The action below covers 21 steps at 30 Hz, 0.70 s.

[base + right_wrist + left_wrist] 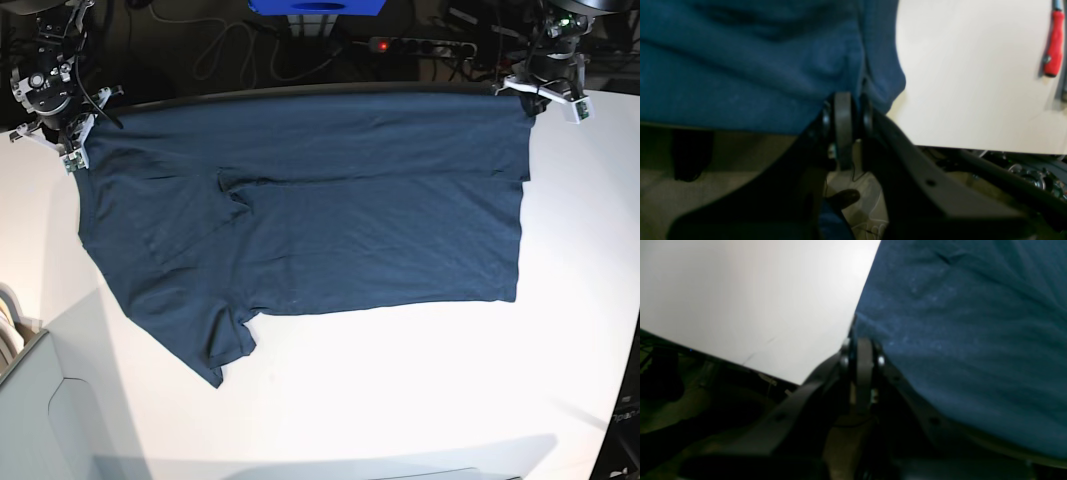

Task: Fold the T-shirt properly
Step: 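Grasp the folded edge and drag the shirt toward the robot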

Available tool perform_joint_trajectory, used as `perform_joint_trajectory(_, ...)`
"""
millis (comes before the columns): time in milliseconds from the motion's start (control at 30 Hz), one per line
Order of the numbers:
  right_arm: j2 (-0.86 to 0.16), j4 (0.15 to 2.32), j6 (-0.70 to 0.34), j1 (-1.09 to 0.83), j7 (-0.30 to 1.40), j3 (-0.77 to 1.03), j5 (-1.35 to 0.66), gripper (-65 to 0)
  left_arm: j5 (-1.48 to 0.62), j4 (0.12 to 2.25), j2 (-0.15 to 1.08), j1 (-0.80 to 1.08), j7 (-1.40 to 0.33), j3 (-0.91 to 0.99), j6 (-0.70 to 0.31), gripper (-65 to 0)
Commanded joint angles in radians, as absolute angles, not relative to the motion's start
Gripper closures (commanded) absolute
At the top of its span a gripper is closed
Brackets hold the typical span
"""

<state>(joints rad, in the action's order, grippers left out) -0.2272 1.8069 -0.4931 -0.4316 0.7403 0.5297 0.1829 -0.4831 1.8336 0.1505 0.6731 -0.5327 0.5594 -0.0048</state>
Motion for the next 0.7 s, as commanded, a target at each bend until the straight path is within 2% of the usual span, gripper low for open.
perform_joint_trajectory(0,-0.240,1.824,-0.496,-0.435,0.734,0.539,0.193,-0.2,-0.483,1.847,0.160,0.684,-0.516,0.567,-0.002,0.0)
perform_joint_trajectory(367,-0.240,1.816,-0.496,-0.440,0.734,0.533,0.193,-1.4,-0.483,1.847,0.160,0.682,-0.519,0.559,-0.002,0.0)
perform_joint_trajectory(433,-0.240,1.817,-0.496,-0.440,0.734,0.532,0.193,-6.3,-0.483,1.850,0.160,0.682,-0.519,0.559,-0.002,0.0)
perform_joint_trajectory(467,-0.240,1.821,-0.496,-0.440,0.734,0.532,0.193,-10.3,-0.484,1.853,0.160,0.682,-0.519,0.559,-0.002,-2.6)
perform_joint_trajectory(567,-0.240,1.827,-0.496,-0.438,0.734,0.536,0.193,-26.1,-0.484,1.856,0.156,0.682,-0.519,0.565,-0.001,-15.2)
perform_joint_trajectory(667,-0.242,1.857,-0.496,-0.438,0.734,0.539,0.191,-37.3,-0.484,1.865,0.147,0.679,-0.515,0.584,-0.001,-23.5)
